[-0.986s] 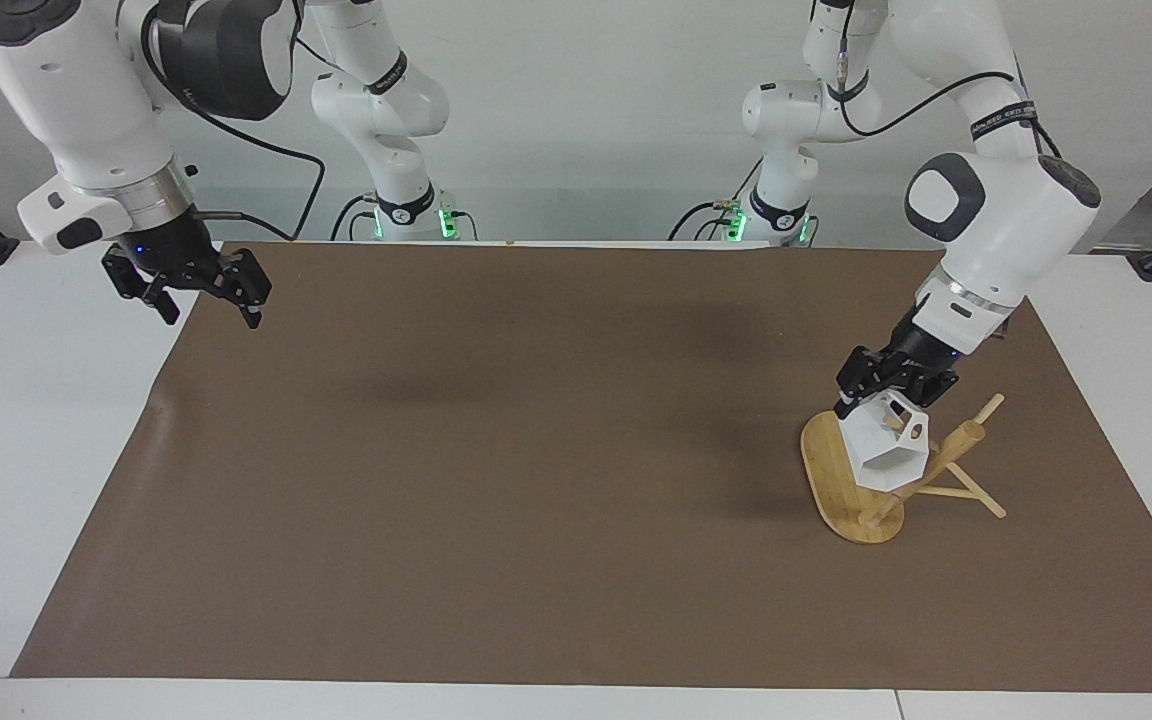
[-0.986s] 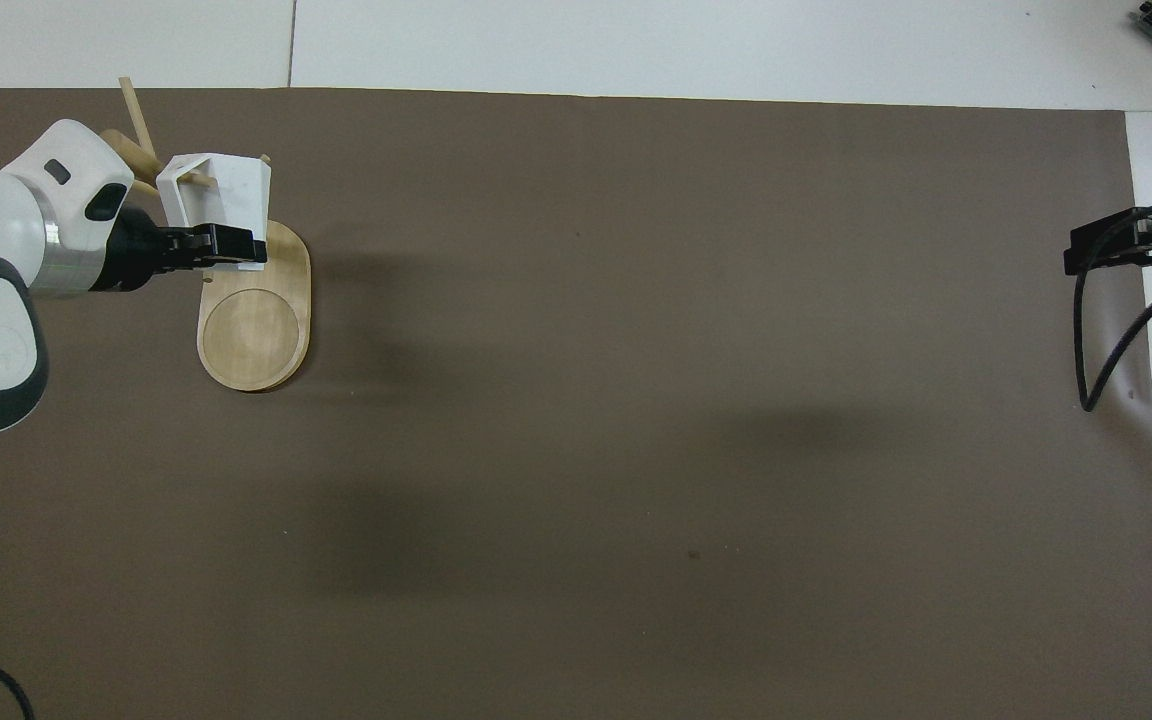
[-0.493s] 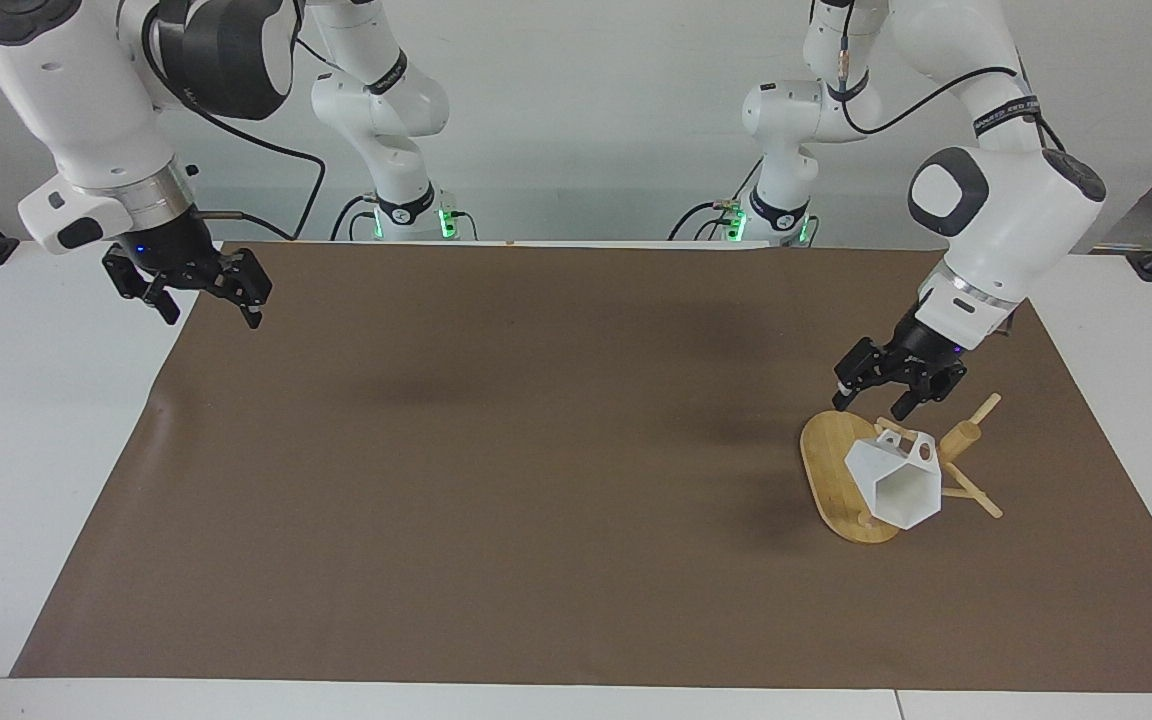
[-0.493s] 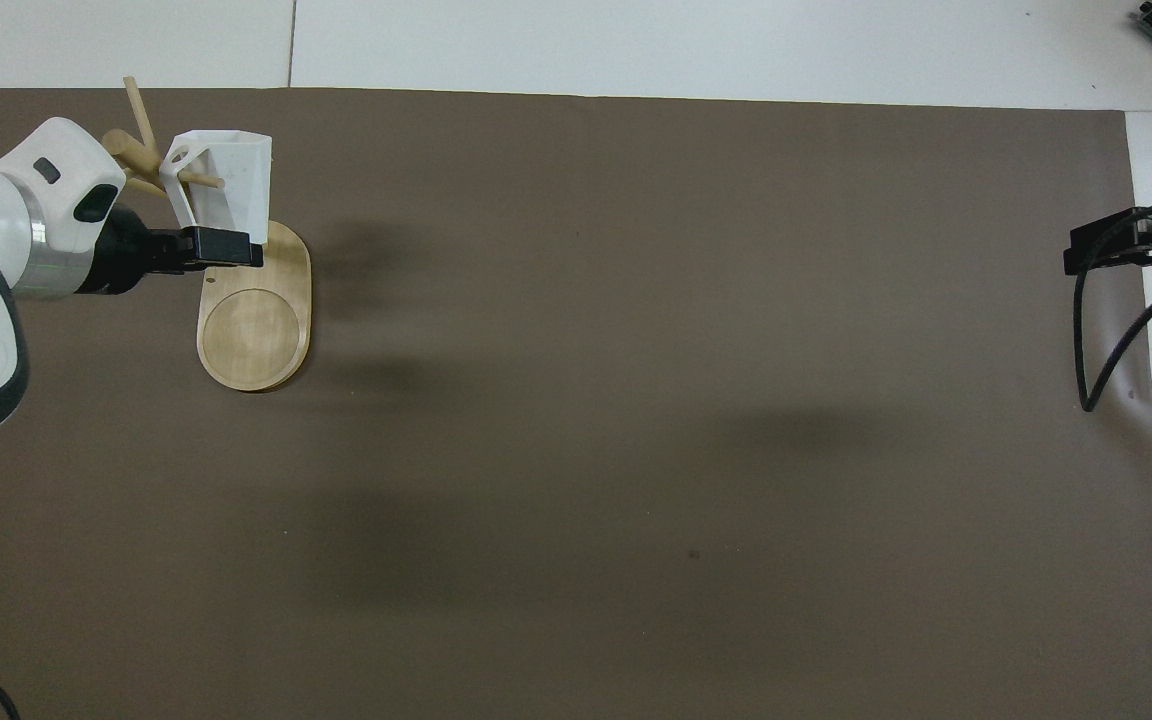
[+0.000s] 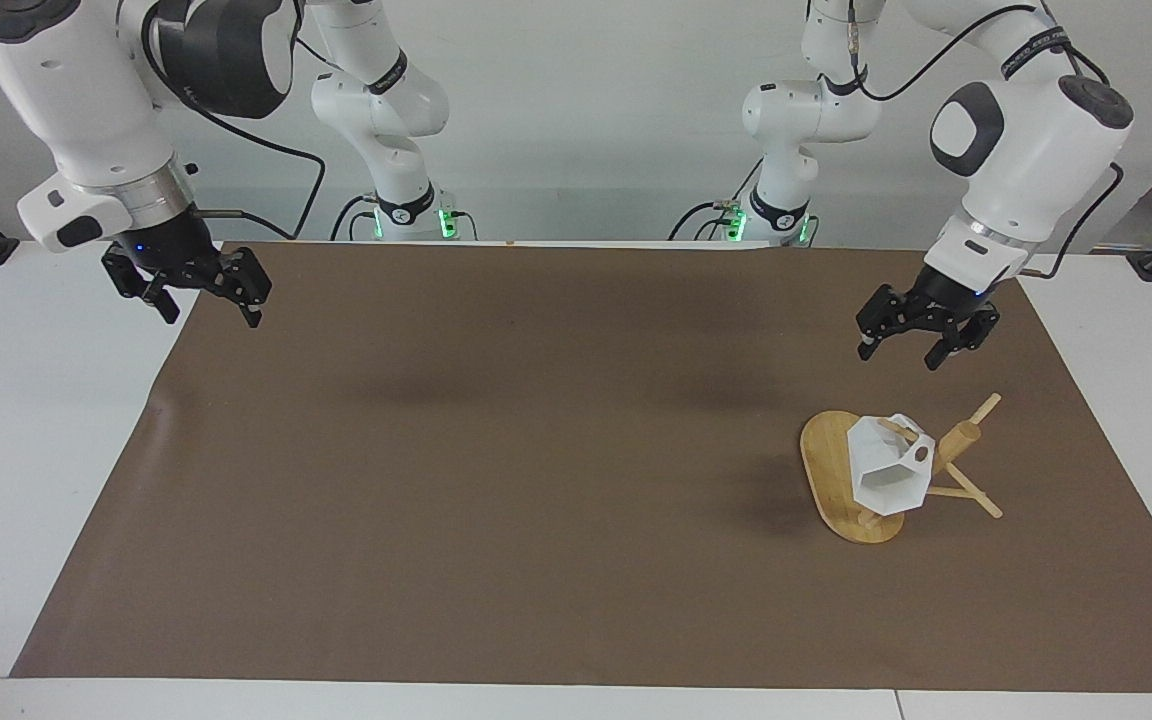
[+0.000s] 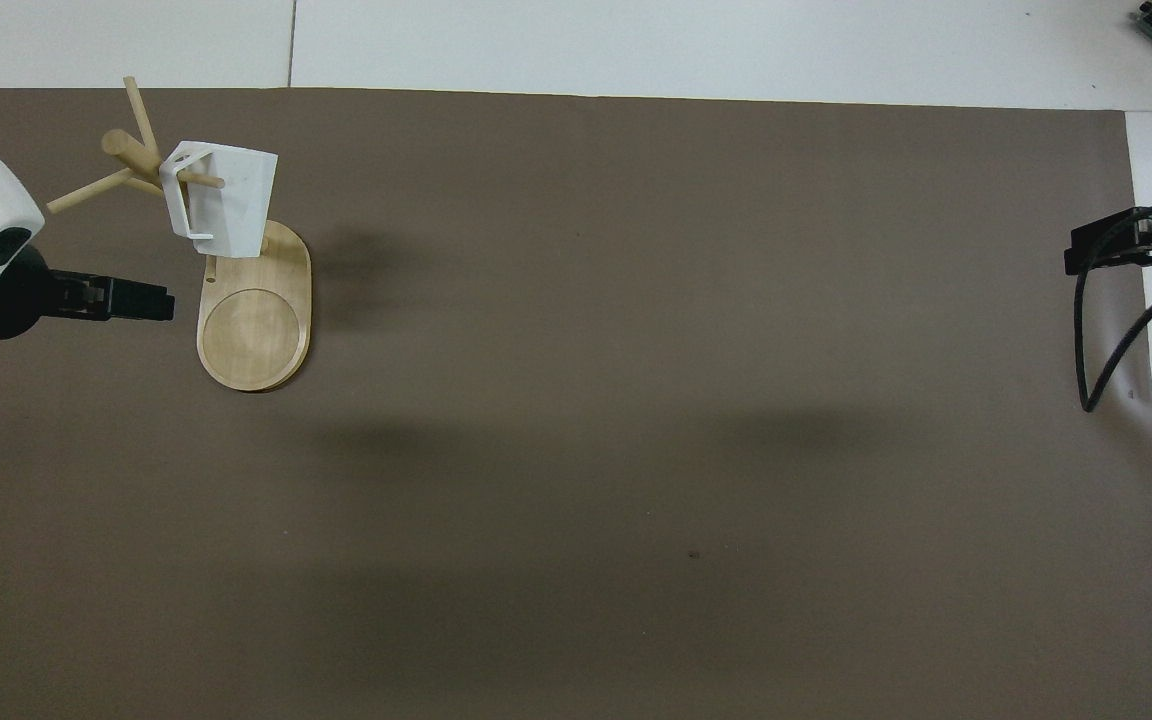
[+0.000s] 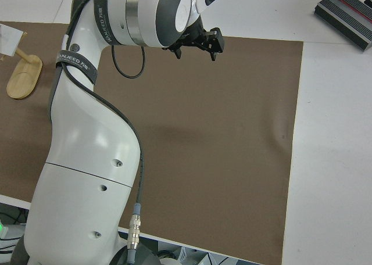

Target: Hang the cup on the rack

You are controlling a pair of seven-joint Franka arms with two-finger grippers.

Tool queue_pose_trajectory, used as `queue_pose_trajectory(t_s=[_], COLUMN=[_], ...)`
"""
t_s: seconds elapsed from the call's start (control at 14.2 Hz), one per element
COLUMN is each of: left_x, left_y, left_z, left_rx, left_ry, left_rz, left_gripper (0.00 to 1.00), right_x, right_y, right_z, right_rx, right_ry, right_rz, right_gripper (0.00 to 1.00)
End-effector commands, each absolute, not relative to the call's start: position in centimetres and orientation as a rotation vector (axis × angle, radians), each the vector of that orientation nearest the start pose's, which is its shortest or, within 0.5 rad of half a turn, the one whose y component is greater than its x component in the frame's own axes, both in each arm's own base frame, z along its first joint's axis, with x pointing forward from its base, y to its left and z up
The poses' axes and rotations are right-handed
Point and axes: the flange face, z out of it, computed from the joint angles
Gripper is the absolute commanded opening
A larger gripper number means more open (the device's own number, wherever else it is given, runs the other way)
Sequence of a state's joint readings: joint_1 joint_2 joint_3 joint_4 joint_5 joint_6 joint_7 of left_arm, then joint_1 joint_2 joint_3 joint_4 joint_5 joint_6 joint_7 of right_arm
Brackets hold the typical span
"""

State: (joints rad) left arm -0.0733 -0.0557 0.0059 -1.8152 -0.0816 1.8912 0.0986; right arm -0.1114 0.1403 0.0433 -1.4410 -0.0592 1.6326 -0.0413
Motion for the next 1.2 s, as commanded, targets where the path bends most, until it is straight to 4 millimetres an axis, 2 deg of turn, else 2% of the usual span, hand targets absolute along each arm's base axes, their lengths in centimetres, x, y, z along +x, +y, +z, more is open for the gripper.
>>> queue_pose_trajectory(t_s=[0.0,0.21,0.49,0.77,1.13], left_x=[56.8,57.7,56.4,53.9,53.5], left_y=[-3.6,-3.1,-3.0,-2.9,-2.7], left_z=[60.4,63.0,65.0,64.0,63.4], left_rx=[-3.159,-3.155,-3.155,-3.155,-3.150], left_ry=[0.269,0.262,0.245,0.247,0.241], left_rz=[-0.167,-0.062,-0.047,0.050,0.067], left_gripper=[1.00,1.00,1.00,1.00,1.00], right_x=[59.7,59.7,59.7,59.7,59.7], right_y=[-4.8,-4.8,-4.8,-4.8,-4.8], right_z=[61.4,61.3,61.3,61.4,61.3], right_rx=[-3.177,-3.177,-3.175,-3.175,-3.177], right_ry=[0.064,0.064,0.064,0.065,0.064], right_rz=[-0.080,-0.078,-0.078,-0.080,-0.078], right_gripper=[1.00,1.00,1.00,1.00,1.00])
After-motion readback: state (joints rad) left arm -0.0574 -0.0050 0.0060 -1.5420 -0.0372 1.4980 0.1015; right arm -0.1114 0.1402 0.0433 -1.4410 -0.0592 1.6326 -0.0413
